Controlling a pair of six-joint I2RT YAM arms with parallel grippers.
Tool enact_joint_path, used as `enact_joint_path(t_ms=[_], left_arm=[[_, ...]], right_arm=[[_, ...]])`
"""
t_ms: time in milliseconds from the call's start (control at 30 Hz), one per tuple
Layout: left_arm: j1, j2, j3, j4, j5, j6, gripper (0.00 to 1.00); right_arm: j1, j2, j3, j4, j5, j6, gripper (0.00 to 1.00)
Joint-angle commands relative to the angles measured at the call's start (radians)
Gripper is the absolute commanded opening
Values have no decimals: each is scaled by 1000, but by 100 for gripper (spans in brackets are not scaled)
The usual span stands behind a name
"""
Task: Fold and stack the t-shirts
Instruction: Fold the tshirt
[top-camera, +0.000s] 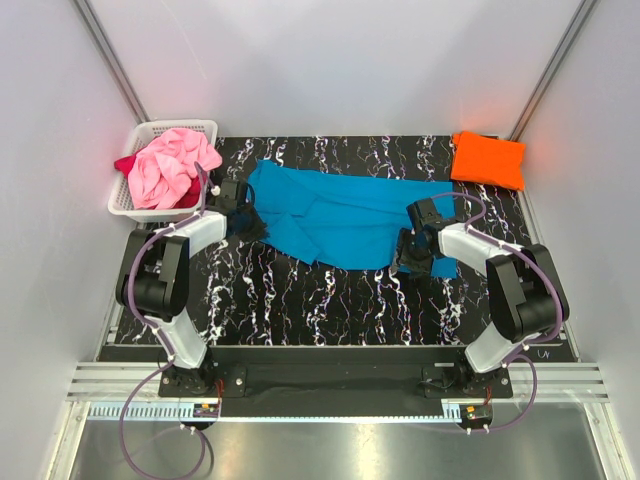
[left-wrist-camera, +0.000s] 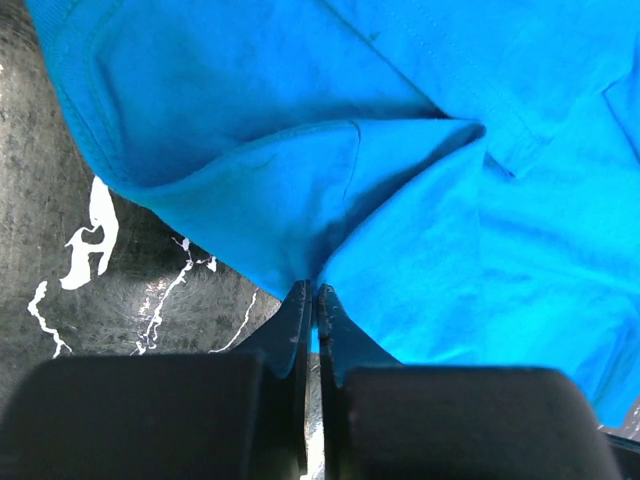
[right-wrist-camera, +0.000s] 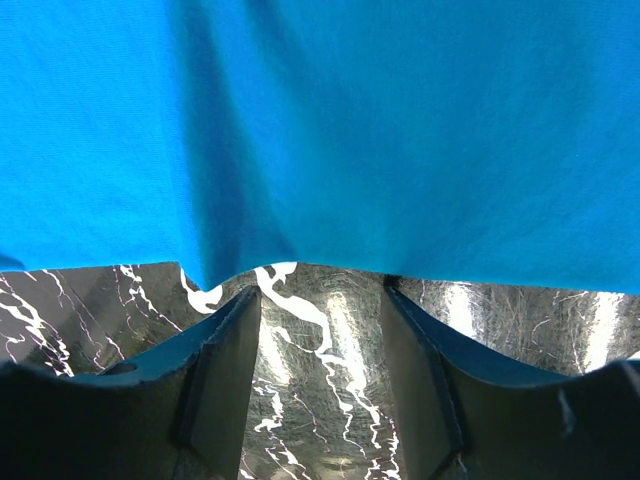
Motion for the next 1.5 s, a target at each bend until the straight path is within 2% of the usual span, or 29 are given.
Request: enact_joint_path(t_ms=[0,167,267,433,533,800,1000,1267,1467], left_arm=[[-2,-33,0,15,-3,3,0],[-7,-70,-12,2,-19,0,0],[-13,-145,-52,-22,-49,0,0],[-33,-349,-193,-47,-71,-43,0],[-82,-476,-274,-77,-102,-56,0],[-172,-774,-460,-200,-158,-106,0],[-204,-1002,-509,-352,-223,-161,0],[-206,-1067,-532,-418,-231,-163,0],[-208,-1088,-540,-429,-234,-165,0]], right_arm=[[1,-37,-3,4,22,7,58],[1,-49,1,-7,54,27,57],[3,-109,-11,-25,148,68,58],[1,-184,-49,-31,290,135,59],[0,-198,-59,-45,330,177,61],[-22,-244,-91,-57,395,281,63],[-76,-261,-111,-53,410,313,64],[-128,-209,-123,-4,340,317,64],[-157,-256,-181,-2,393,346,63]])
